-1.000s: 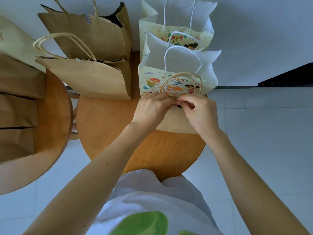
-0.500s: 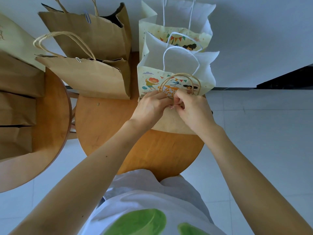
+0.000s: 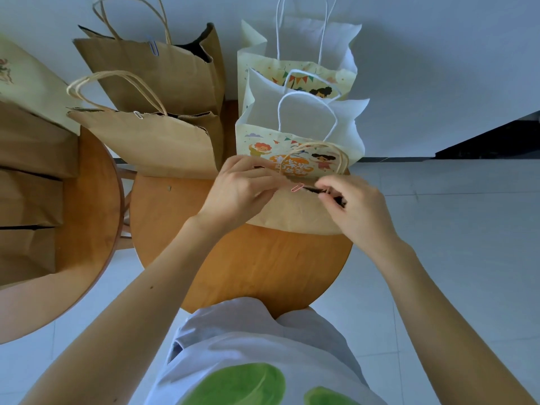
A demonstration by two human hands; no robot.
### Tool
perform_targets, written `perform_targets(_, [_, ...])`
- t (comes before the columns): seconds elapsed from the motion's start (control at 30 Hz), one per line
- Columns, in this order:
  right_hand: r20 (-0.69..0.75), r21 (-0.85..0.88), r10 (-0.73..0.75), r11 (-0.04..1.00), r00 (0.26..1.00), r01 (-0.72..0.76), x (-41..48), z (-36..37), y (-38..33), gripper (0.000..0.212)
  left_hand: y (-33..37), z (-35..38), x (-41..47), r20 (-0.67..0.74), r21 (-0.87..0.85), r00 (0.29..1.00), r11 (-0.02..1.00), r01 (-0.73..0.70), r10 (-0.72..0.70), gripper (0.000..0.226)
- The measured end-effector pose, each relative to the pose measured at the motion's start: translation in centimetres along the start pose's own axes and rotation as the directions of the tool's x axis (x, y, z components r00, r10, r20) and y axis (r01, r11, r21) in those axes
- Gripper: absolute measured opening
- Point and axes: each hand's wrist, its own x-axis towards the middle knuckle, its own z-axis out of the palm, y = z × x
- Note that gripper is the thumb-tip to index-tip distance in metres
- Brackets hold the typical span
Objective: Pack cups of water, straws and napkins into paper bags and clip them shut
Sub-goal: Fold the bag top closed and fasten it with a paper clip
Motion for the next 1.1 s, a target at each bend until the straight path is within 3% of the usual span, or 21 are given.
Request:
perform_targets(0.13, [-0.063, -0.060, 0.076, 0.995, 0.995, -0.080, -1.6, -0.9, 1.8, 0.023, -0.9, -0.7, -1.0, 0.048, 0.086, 0.989, 0.987, 0.139, -0.143, 0.029])
perform_targets(0.23, [0.082, -0.099, 0.174, 0.981, 0.981, -0.166, -2.1, -1.1, 2.3, 0.045, -0.2, -0.6, -0.4, 0.228, 0.128, 0.934, 0.959, 0.253, -0.276, 0.051])
perform_targets(0.33, [0.211, -0.163, 0.249, 0.962, 0.945, -0.217, -2.4, -1.3, 3.2, 0.054, 0.3, 0.0, -0.2, 0.320, 0.146, 0.893, 0.947, 0.285, -0.318, 0.047])
perform_targets(0.43, [0.324, -0.111, 0.318, 0.948, 0.891, -0.299, -2.9, -0.7, 3.8, 0.044, 0.3, 0.4, -0.7, 0.267, 0.111, 0.907, 0.946, 0.305, -0.324, 0.029])
perform_targets(0.57, [0.253, -0.216, 0.280, 0.949, 0.926, -0.228, -3.4, 0.3, 3.8, 0.010, 0.7, 0.0, -1.4, 0.208, 0.112, 0.893, 0.917, 0.383, -0.399, 0.019])
perform_targets(0.9, [0.186, -0.079, 0.066, 0.996, 0.980, -0.052, -0.9, 2.5, -2.4, 0.016, -0.9, -6.8, -7.1, 0.018, 0.163, 0.894, 0.884, 0.439, -0.448, 0.016])
perform_targets(1.1, [0.183, -0.104, 0.076, 0.993, 0.980, -0.058, 1.4, 6.6, -9.5, 0.017, -5.6, -11.9, -10.9, -0.036, 0.170, 0.887, 0.872, 0.459, -0.460, 0.016])
